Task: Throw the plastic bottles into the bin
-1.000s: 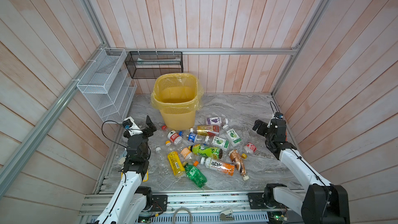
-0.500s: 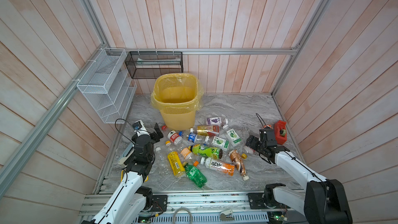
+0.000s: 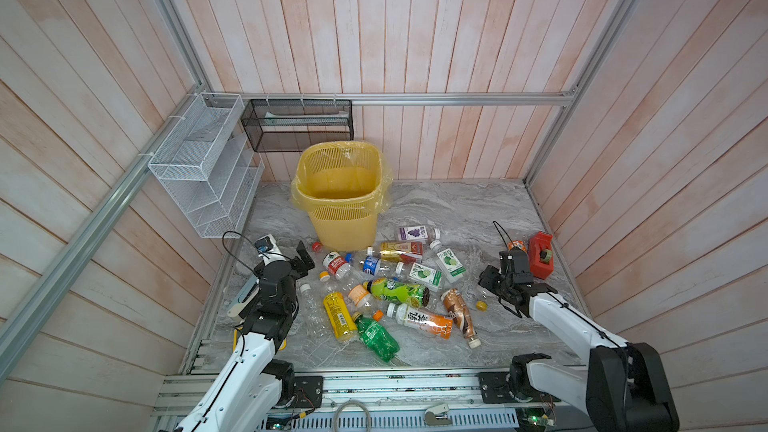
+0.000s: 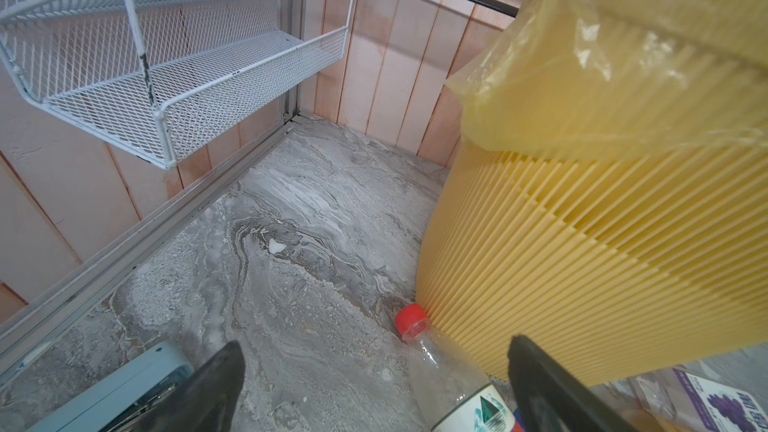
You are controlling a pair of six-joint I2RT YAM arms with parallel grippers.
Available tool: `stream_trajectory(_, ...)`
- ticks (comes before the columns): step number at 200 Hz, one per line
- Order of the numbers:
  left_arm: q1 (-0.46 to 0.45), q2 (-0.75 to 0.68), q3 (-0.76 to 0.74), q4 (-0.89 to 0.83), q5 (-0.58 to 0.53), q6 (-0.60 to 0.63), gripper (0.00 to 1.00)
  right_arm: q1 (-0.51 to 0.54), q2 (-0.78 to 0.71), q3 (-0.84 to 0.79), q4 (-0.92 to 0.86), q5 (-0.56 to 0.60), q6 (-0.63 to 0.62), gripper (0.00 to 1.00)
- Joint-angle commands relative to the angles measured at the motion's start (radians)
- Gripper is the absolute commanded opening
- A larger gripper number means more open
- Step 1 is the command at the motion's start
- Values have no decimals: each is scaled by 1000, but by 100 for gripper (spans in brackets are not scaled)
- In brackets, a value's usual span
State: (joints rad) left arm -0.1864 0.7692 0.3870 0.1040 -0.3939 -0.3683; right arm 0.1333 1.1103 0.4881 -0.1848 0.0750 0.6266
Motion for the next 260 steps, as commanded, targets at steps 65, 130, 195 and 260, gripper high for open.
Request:
stream_trajectory(65,-5,-48,7,-74,-7,-79,100,8,-37,464,438,-195,-24,49)
stream_trajectory(130,-6,-38,29,-122,22,-121,100,363,496,1042,627,-439,-11,51)
stream_trajectory(195,-7,29,64,-165,38,-118,100,460,893,1701,39,-501,-259,100)
stream_trajectory(260,-13,-15,67,-209,31,-127,100,431,589,1306,125,-204,-347,100)
